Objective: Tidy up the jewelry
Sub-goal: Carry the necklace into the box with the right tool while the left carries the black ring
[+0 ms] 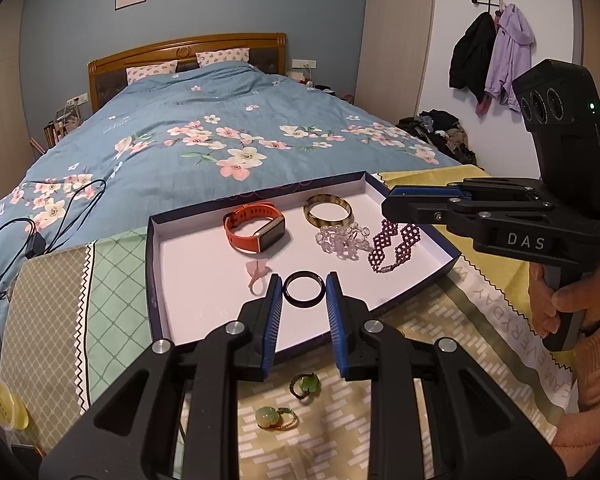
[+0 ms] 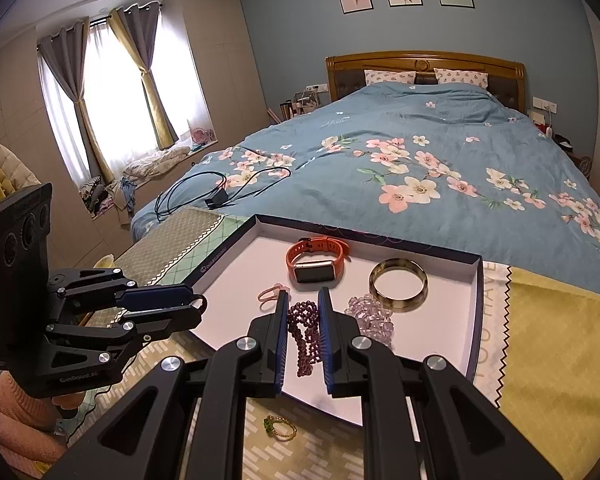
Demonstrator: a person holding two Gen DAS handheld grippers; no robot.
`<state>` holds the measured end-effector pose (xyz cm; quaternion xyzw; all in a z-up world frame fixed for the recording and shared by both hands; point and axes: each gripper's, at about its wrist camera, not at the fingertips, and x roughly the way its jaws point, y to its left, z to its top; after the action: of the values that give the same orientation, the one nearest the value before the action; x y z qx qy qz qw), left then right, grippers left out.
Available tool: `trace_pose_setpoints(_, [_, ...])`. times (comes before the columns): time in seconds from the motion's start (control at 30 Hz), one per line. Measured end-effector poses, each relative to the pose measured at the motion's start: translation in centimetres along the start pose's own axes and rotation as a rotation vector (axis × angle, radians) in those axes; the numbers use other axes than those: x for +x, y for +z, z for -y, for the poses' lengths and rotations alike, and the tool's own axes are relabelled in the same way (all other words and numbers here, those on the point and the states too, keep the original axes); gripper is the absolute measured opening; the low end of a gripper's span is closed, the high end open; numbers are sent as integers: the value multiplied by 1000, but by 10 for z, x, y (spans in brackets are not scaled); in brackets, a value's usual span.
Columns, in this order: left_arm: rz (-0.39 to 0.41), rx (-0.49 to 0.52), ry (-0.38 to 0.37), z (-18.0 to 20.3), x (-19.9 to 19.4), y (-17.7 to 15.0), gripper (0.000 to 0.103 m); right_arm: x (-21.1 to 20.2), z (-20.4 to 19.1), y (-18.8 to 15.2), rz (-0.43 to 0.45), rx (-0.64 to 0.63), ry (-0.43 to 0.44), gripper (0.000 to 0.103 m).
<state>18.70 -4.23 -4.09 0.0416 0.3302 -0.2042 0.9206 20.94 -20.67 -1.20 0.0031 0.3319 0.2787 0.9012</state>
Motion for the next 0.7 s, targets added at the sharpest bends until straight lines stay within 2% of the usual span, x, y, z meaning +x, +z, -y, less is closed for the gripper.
trace_pose_setpoints(0.7, [-4, 19, 22, 4, 11, 6, 23, 11, 9, 0, -12, 22, -4, 13])
